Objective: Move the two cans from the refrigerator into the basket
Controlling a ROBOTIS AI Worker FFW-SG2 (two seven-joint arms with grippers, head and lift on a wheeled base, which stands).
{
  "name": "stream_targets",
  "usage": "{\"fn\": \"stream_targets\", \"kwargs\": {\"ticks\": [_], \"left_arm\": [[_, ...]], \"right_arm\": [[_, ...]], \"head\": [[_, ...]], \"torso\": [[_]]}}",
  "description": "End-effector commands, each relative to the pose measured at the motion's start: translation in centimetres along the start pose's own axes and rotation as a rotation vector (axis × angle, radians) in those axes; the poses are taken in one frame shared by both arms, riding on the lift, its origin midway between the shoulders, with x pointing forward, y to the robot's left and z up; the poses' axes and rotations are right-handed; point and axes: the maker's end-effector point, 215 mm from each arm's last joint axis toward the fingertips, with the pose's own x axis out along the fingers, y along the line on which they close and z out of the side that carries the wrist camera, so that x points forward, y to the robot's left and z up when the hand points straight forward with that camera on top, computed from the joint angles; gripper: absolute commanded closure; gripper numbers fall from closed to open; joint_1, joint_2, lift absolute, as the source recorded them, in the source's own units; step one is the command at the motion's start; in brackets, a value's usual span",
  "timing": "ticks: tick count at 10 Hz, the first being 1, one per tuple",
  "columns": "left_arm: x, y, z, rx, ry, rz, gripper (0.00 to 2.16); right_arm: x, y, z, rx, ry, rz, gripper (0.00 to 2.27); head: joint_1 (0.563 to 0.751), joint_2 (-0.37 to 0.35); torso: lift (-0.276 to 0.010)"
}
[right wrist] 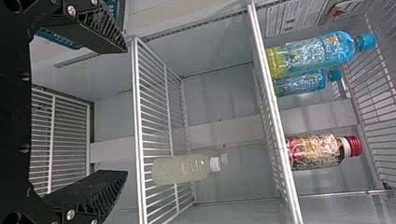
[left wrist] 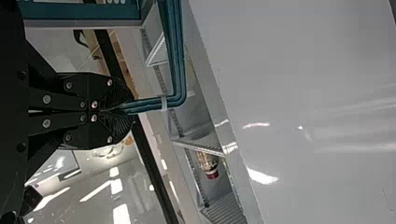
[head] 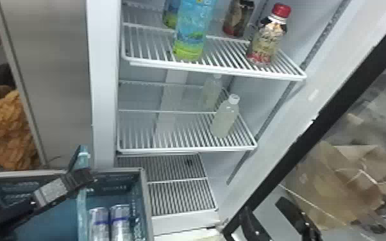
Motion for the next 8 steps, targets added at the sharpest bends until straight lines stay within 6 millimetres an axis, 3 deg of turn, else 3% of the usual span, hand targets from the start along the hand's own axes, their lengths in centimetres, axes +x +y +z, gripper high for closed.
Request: {"fn": "stream_targets", "kwargs": {"ticks": [1,8], "left_arm": [[-0.04,0.03,0.04,-0.001,-0.002,0.001,1.21],[-0.18,0.07,0.04,0.002,0.0,0.005,1.21]], "right_arm": [[0.03,0.03,-0.06,0.003,-0.001,0.001,0.12],[0.22,-0.17,-0.22,0.004,-0.003,0.003,0.12]], "head": [[0.695,-0.35],[0.695,-0.348]], "torso": [[-0.219],[-0.219]]}}
